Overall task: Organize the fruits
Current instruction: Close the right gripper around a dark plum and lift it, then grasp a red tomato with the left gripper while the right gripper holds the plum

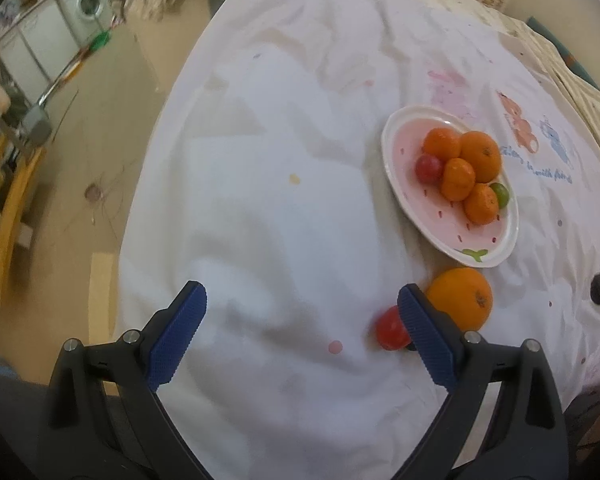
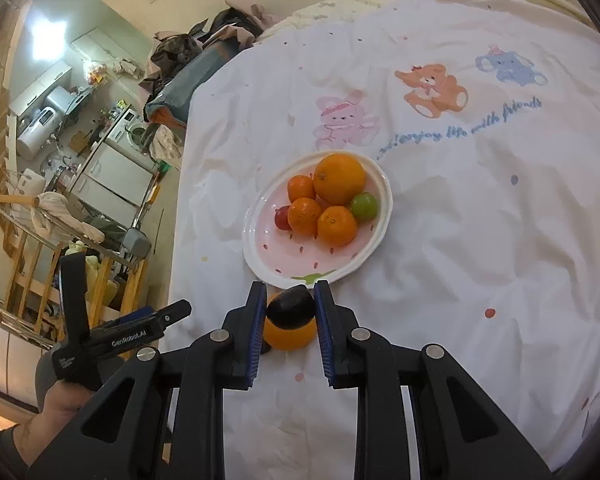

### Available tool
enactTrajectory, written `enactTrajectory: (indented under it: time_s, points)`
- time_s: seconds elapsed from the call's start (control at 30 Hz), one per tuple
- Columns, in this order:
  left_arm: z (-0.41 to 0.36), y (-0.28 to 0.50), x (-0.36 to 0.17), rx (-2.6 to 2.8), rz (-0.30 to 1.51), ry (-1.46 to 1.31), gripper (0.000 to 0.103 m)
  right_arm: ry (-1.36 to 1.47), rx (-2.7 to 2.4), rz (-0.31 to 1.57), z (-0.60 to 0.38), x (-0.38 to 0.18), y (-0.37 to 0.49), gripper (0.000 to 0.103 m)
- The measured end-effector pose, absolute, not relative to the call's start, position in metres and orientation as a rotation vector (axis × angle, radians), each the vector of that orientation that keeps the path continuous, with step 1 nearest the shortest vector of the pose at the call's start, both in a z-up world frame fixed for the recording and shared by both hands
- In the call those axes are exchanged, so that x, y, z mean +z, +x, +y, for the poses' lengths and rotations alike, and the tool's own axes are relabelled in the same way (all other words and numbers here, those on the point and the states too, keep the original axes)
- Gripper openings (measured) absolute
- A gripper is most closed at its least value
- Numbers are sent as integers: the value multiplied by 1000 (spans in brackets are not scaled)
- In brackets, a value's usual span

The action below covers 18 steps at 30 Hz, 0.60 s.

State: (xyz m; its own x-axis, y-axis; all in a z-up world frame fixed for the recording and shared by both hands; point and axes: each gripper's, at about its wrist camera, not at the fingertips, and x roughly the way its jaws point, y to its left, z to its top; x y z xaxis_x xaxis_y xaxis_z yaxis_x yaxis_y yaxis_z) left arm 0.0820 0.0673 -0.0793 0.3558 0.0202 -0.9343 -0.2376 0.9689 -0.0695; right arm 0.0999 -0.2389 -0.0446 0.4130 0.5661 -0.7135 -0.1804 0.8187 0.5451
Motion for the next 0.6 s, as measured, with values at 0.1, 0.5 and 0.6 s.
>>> enactTrajectory:
  time_s: [0.1,0.5,0.6]
  points:
    - [64,85,-85,151,1217,-223,82,435,468,1069,-245,-50,100,25]
    - [4,96,-117,-30,1339,-93,59,456,421,1107,-254,-59,107,26]
    - [0,99,-126,-31,1374,-84,57,455,407,1116,-255,-61,108,26]
